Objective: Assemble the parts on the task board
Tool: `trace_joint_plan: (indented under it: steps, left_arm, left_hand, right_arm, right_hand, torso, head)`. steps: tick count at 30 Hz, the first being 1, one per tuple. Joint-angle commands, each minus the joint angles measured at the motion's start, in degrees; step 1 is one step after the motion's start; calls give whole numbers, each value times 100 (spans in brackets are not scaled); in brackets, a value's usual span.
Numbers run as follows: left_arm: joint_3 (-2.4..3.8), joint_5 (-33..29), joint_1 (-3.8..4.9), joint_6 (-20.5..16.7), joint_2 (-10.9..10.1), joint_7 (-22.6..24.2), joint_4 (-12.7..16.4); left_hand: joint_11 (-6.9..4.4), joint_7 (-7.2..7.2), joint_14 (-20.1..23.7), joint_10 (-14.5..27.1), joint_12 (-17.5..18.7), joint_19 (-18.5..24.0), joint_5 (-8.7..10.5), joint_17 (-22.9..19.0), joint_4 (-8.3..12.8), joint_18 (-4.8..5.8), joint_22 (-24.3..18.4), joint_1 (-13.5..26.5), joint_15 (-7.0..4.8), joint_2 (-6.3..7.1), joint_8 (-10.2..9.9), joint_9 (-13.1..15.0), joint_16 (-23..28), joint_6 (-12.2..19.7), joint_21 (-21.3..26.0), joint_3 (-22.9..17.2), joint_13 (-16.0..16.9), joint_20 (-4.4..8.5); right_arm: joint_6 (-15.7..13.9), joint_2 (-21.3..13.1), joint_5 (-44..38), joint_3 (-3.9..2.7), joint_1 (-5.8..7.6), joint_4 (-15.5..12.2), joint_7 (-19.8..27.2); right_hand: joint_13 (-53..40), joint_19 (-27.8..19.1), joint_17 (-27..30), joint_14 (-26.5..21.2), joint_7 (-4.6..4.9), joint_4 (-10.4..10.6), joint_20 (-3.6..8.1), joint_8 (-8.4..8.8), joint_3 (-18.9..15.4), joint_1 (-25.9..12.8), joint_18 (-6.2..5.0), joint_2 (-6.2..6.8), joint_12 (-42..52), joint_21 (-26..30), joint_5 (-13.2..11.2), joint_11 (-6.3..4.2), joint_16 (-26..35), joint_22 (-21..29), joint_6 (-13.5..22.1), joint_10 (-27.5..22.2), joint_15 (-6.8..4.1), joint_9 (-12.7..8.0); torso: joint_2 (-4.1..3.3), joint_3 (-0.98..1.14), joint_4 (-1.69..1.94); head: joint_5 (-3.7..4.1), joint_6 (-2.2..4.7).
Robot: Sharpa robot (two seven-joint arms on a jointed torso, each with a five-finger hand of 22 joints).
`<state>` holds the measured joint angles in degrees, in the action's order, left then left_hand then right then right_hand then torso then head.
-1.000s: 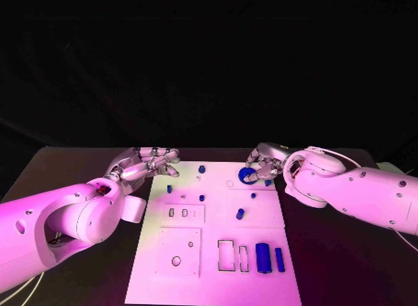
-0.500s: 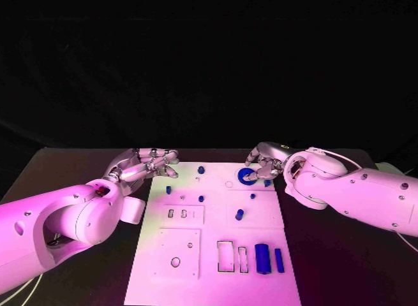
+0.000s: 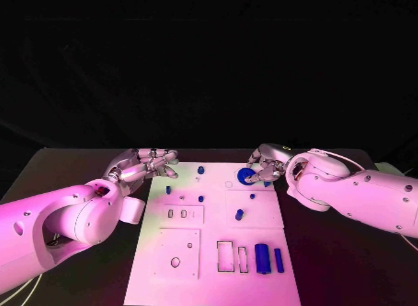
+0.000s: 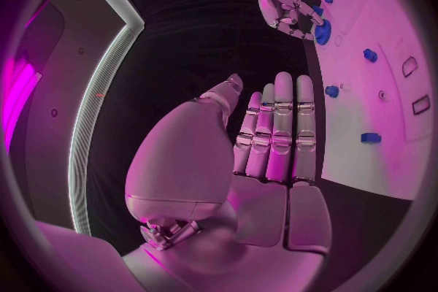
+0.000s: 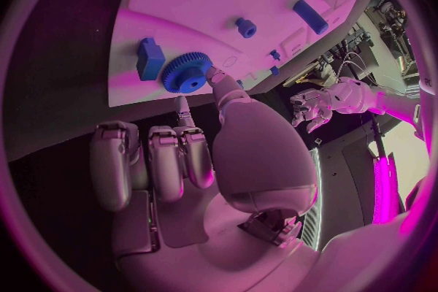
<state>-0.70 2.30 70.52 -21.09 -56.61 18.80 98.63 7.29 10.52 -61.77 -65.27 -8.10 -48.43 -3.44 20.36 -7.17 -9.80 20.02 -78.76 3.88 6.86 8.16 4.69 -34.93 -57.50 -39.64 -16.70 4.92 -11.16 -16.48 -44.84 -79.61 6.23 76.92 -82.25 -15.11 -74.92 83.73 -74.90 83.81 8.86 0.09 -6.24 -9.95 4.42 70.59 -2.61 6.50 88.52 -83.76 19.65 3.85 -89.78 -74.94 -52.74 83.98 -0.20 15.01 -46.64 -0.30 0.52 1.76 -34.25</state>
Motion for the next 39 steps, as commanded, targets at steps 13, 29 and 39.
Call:
trace_joint_plan:
  steps: [13, 29, 39]
  left_arm:
    - [2, -17, 6, 118, 7, 20, 4]
    - [2, -18, 6, 120, 0, 11, 4]
    - [2, -19, 6, 153, -5, 5, 6]
  left_hand:
    - [-7, 15, 44, 31, 23, 49, 18, 8, 5, -49, 9, 42, 2, -22, -20, 1, -20, 0, -20, 33, 0, -2]
    - [-7, 16, 48, 32, 25, 54, 17, 9, 6, -50, 12, 35, 2, -33, -22, 2, -24, 0, -26, 28, 0, -3]
    - [-7, 16, 49, 32, 25, 55, 17, 10, 7, -50, 13, 34, 2, -34, -22, 2, -25, 0, -27, 27, 0, -3]
  right_arm:
    - [160, 12, 56, -1, -23, 71, -53]
    - [140, 77, 113, -1, -49, 165, 16]
    - [243, 85, 22, -1, -69, 152, 33]
  right_hand:
    - [-1246, 24, -1510, 619, 4, 28, -12, -41, -30, -56, 37, 3, -29, -26, 32, 43, -22, -654, 72, 382, 42, 21]
    - [-1285, 47, -1510, 619, -11, 64, -13, -143, 0, -5, 45, -91, -2, -48, 69, 32, -22, -693, 38, 413, 38, 72]
    - [-1332, 64, -1510, 619, -36, 69, -5, -218, 19, 28, 51, -127, 29, -65, 64, 12, -22, -722, -37, 453, 24, 105]
  torso:
    - [-11, -2, 9]
    - [-9, 1, 7]
    - [-6, 1, 0]
  head:
    - [-10, 13]
    - [7, -13]
    - [12, -17]
